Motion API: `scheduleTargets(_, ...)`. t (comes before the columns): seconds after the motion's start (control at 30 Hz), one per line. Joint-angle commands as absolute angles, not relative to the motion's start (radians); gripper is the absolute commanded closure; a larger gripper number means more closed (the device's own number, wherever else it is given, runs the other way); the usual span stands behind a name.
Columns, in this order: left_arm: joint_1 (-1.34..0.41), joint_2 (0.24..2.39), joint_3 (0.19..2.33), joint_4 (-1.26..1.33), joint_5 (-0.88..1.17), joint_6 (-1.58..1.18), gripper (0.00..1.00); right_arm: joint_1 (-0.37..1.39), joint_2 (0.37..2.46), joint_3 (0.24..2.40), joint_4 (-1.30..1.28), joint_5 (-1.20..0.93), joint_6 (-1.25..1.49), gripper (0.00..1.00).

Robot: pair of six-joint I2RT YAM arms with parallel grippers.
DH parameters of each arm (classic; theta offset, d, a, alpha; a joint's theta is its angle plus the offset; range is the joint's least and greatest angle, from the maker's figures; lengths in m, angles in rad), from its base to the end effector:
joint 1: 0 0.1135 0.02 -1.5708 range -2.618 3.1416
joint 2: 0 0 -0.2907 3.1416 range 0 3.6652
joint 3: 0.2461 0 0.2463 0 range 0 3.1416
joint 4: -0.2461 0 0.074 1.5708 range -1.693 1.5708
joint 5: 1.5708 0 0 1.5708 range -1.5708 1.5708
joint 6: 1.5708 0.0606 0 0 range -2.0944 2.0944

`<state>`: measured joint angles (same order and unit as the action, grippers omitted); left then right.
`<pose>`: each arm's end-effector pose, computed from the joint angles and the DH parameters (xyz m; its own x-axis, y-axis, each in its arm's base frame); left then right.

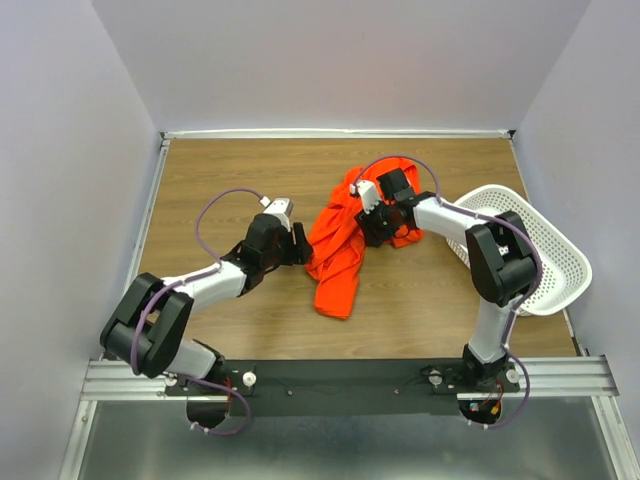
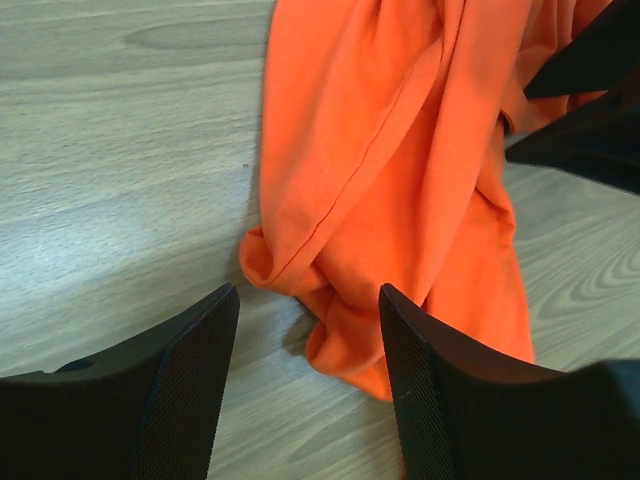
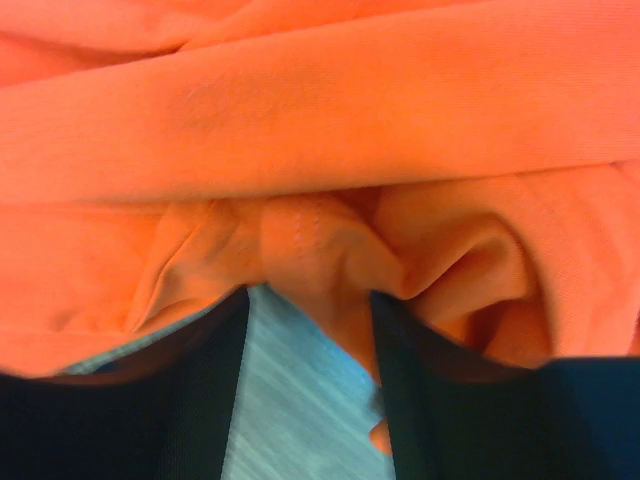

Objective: Fold and stack the t-shirts
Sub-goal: Flatten the tshirt out

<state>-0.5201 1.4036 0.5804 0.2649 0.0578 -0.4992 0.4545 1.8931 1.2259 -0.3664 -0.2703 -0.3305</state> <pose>0.2517 -0.1482 0.1945 -0.6615 -0.1719 -0.7300 0.2529 0.8652 -0.4329 0.3564 0.1922 0.1748 -0.5530 -0.6183 -0.5585 -0.7668 0.6399 0.0509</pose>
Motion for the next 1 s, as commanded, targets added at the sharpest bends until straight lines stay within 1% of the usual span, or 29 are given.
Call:
scheduleTargets(0.0, -0.523, 1.445, 0.609, 0.276, 0.081, -0.479, 0.34, 0.465, 1.917, 1.262, -0.347, -0.219, -0.305, 0.52)
scheduleTargets(0.03, -0.523, 1.463, 0.615, 0.272, 0.072, -0.477, 0.34, 0.465, 1.917, 1.264, -0.345, -0.216, -0.305, 0.56)
scheduleTargets(0.07, -0.522, 1.474, 0.618, 0.267, 0.068, -0.473, 0.35, 0.465, 1.916, 1.266, -0.345, -0.209, -0.304, 0.63)
scheduleTargets(0.13, -0.523, 1.509, 0.633, 0.261, 0.049, -0.468, 0.36, 0.465, 1.914, 1.267, -0.344, -0.206, -0.304, 0.69)
scheduleTargets(0.17, -0.523, 1.522, 0.64, 0.259, 0.046, -0.46, 0.37, 0.465, 1.911, 1.267, -0.345, -0.206, -0.302, 0.73)
scheduleTargets(0.2, -0.523, 1.541, 0.653, 0.258, 0.043, -0.456, 0.42, 0.465, 1.911, 1.266, -0.344, -0.206, -0.302, 0.74)
scheduleTargets(0.23, -0.522, 1.549, 0.661, 0.258, 0.043, -0.453, 0.42, 0.465, 1.91, 1.266, -0.344, -0.206, -0.302, 0.76)
scheduleTargets(0.33, -0.523, 1.563, 0.696, 0.247, 0.032, -0.446, 0.64, 0.465, 1.893, 1.258, -0.344, -0.199, -0.307, 0.82)
scheduleTargets(0.37, -0.523, 1.562, 0.706, 0.23, 0.022, -0.443, 0.79, 0.465, 1.887, 1.253, -0.345, -0.189, -0.31, 0.84)
scheduleTargets(0.43, -0.523, 1.537, 0.732, 0.209, 0.012, -0.434, 0.94, 0.465, 1.852, 1.241, -0.348, -0.178, -0.325, 0.85)
scheduleTargets(0.47, -0.523, 1.523, 0.741, 0.183, -0.006, -0.428, 1.0, 0.465, 1.83, 1.217, -0.353, -0.175, -0.362, 0.86)
scheduleTargets(0.53, -0.519, 1.468, 0.768, 0.141, -0.058, -0.411, 1.0, 0.465, 1.774, 1.183, -0.354, -0.17, -0.403, 0.89)
scheduleTargets(0.63, -0.48, 1.392, 0.796, 0.063, -0.133, -0.393, 1.0, 0.463, 1.626, 1.093, -0.371, -0.167, -0.472, 0.92)
scheduleTargets(0.67, -0.465, 1.375, 0.796, 0.067, -0.129, -0.405, 1.0, 0.463, 1.544, 1.069, -0.382, -0.172, -0.491, 0.92)
scheduleTargets(0.73, -0.41, 1.345, 0.82, 0.06, -0.118, -0.417, 1.0, 0.462, 1.467, 0.999, -0.411, -0.158, -0.531, 0.98)
scheduleTargets(0.77, -0.388, 1.341, 0.834, 0.054, -0.114, -0.419, 1.0, 0.456, 1.422, 0.977, -0.425, -0.153, -0.543, 0.99)
scheduleTargets(0.8, -0.344, 1.332, 0.866, 0.04, -0.114, -0.425, 1.0, 0.448, 1.348, 0.954, -0.446, -0.144, -0.563, 0.99)
scheduleTargets(0.9, -0.284, 1.333, 0.922, 0.02, -0.104, -0.419, 1.0, 0.434, 1.209, 0.885, -0.498, -0.138, -0.601, 0.99)
scheduleTargets(0.97, -0.232, 1.361, 0.983, 0.002, -0.091, -0.413, 1.0, 0.434, 1.161, 0.85, -0.532, -0.152, -0.636, 0.99)
